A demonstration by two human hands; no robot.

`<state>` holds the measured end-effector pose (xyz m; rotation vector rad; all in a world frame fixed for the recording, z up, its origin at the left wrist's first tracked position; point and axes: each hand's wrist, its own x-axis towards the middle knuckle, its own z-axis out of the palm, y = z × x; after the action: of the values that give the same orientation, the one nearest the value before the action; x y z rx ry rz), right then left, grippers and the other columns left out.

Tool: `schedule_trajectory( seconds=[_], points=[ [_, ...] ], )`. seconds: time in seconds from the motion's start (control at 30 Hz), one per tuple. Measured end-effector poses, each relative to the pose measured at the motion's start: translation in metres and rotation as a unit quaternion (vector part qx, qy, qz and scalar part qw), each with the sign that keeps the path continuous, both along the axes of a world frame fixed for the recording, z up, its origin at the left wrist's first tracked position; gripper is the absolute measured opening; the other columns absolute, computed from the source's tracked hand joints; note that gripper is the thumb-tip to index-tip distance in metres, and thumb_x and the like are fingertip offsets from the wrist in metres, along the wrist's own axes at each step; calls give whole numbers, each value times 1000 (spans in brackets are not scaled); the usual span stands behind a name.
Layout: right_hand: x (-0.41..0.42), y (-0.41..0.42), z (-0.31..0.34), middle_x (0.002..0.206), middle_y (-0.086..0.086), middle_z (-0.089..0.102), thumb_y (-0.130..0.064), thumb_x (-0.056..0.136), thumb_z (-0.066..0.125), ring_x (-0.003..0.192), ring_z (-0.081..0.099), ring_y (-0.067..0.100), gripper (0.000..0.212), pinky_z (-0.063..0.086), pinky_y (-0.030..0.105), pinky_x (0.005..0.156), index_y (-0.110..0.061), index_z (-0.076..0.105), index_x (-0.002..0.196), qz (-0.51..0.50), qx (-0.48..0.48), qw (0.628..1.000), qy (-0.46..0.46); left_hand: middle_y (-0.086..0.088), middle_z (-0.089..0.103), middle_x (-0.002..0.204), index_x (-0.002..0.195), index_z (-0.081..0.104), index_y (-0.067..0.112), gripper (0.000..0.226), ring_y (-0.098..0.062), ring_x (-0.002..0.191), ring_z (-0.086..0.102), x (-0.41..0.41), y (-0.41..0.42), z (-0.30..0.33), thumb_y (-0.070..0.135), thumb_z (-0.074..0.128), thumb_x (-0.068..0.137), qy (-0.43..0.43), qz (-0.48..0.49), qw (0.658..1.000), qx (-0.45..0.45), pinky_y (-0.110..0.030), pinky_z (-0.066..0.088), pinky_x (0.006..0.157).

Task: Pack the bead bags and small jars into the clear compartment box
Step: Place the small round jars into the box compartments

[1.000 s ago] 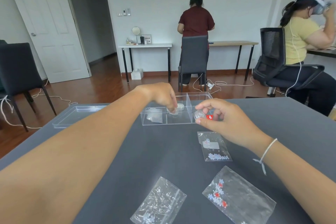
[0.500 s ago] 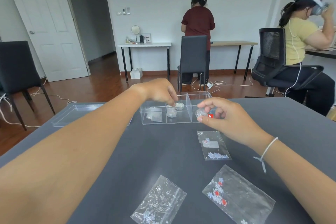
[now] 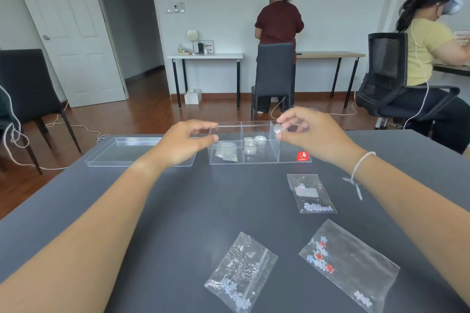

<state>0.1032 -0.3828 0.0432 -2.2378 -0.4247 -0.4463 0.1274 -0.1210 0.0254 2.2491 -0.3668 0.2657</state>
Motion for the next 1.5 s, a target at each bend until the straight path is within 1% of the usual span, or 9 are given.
schedule_trajectory(
  seconds=[0.1, 0.37, 0.53, 0.67, 1.0, 1.13, 1.3, 1.4, 1.5],
  points=[
    [16, 9, 9, 83, -15, 63, -30, 74, 70, 62, 51, -5, 15, 37, 14, 60, -31, 60, 85, -3, -34, 999, 35, 16, 53, 120, 114, 61, 29, 31, -8, 108, 49, -1, 2, -4, 31, 61, 83, 0, 1, 1000, 2, -20, 28, 89],
    [42, 23, 25, 88, -8, 66, -23, 72, 71, 90, 61, 17, 12, 46, 37, 88, -20, 66, 82, -6, -173, 978, 115, 13, 52, 129, 114, 62, 23, 33, -9, 112, 48, 0, 3, -9, 32, 60, 83, 9, 2, 1000, -12, -19, 29, 90],
    [51, 30, 28, 80, -8, 62, -19, 73, 70, 74, 56, 12, 7, 44, 27, 65, -17, 67, 79, 5, -269, 951, 155, 10, 52, 132, 115, 62, 23, 33, -10, 112, 49, 0, 3, -10, 32, 60, 83, 9, 0, 1000, -8, -20, 29, 90],
    [59, 36, 25, 90, 0, 65, -16, 72, 70, 84, 57, 18, 6, 43, 28, 72, -18, 64, 73, 13, -314, 933, 173, 11, 53, 131, 114, 62, 22, 33, -10, 108, 49, 1, 3, -9, 32, 60, 83, 7, 2, 1000, -11, -20, 30, 89],
    [66, 36, 15, 89, -3, 62, -21, 71, 73, 89, 57, 18, 10, 49, 32, 81, -20, 63, 71, 10, -307, 935, 180, 13, 53, 129, 113, 63, 24, 32, -12, 109, 52, 3, 4, -11, 33, 61, 82, 5, 2, 1000, -6, -20, 30, 89],
    [58, 29, 13, 76, -10, 60, -21, 73, 71, 79, 55, 13, 7, 43, 26, 67, -16, 66, 75, 12, -243, 960, 138, 13, 53, 128, 113, 63, 24, 32, -12, 106, 52, 4, 4, -11, 33, 61, 82, -1, 4, 1000, -4, -20, 30, 88],
    [28, 12, 12, 91, -13, 59, -26, 75, 70, 91, 52, 9, 10, 36, 24, 78, -25, 64, 83, 14, -141, 988, 68, 14, 54, 129, 113, 63, 25, 32, -10, 105, 52, 5, 4, -12, 34, 61, 82, -4, 4, 1000, -11, -19, 31, 87],
    [0, -1, 7, 100, -9, 57, -24, 76, 68, 95, 52, 9, 12, 36, 22, 84, -30, 62, 83, 24, -114, 993, -3, 14, 53, 128, 112, 63, 27, 32, -10, 109, 50, 6, 4, -11, 35, 60, 82, -15, 5, 1000, 0, -5, 38, 71],
    [-25, -14, -1, 100, -12, 55, -27, 77, 67, 90, 53, 12, 13, 36, 25, 78, -34, 59, 85, 13, -101, 994, -30, 16, 51, 127, 112, 63, 30, 32, -7, 112, 46, 4, 1, -9, 36, 61, 81, -34, 2, 999, 22, 6, 36, 51]
  ],
)
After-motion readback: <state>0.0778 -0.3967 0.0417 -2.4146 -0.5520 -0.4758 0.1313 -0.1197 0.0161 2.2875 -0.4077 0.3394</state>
